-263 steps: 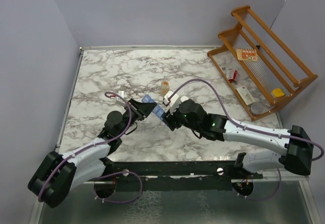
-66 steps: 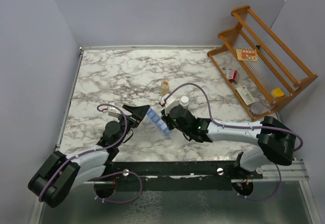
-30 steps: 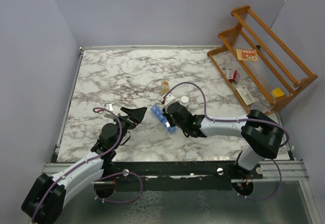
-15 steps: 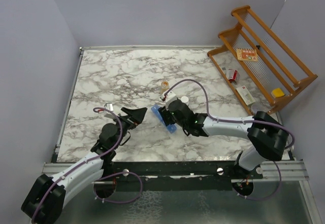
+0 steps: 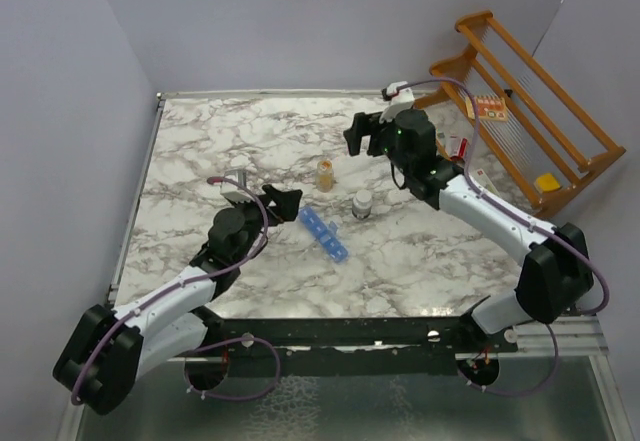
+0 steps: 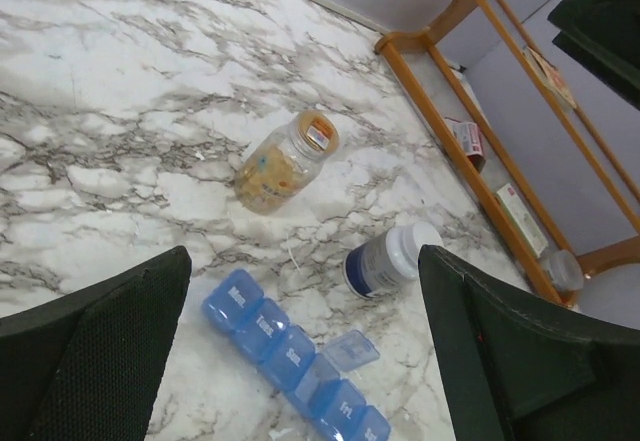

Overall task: Sort the pills into containers
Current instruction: Pick up the pill bottle at the center of the board.

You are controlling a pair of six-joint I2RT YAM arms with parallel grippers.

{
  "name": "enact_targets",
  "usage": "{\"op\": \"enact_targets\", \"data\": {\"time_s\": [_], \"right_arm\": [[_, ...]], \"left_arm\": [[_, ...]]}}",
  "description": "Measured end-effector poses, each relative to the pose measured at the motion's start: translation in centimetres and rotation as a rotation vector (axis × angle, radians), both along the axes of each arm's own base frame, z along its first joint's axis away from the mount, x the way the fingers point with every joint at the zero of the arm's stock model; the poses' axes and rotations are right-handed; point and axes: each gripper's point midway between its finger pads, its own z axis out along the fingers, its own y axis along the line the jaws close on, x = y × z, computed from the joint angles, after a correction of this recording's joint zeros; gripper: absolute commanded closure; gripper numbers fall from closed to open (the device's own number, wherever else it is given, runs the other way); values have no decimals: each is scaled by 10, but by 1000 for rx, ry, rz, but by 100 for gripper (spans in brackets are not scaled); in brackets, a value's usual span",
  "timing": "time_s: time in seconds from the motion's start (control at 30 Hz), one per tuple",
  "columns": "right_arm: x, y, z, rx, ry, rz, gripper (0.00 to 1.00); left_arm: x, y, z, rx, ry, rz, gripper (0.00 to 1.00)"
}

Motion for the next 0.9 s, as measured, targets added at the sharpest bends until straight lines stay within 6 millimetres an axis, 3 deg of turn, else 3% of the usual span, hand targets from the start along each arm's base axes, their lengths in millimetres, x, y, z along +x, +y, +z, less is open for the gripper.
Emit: {"op": "enact_targets", "data": {"time_s": [0.07, 0.17, 0.3, 0.4, 0.47, 0.6, 0.73, 0.9], "right_arm": [[15, -18, 1, 18, 12, -26, 13], [29, -25, 2, 67, 37, -4, 14], [47, -35, -4, 94, 40, -11, 22], [56, -30, -6, 82, 31, 23, 33], [65, -16, -4, 66, 32, 75, 34], [72, 5, -14, 13, 33, 158, 36], [51, 27, -44, -78, 53, 229, 40], [31, 55, -77, -161, 75, 308, 42]], "left_arm": [[7, 0, 2, 39, -10, 0, 1], [23, 9, 1, 78, -10, 24, 1], [55, 43, -3, 76, 3, 91, 2], [80, 73, -17, 19, 35, 126, 4], [88, 79, -27, -11, 49, 105, 2], [91, 52, -36, -51, 55, -73, 1], [84, 31, -28, -26, 2, -194, 1], [74, 7, -17, 125, -56, -261, 1]]}}
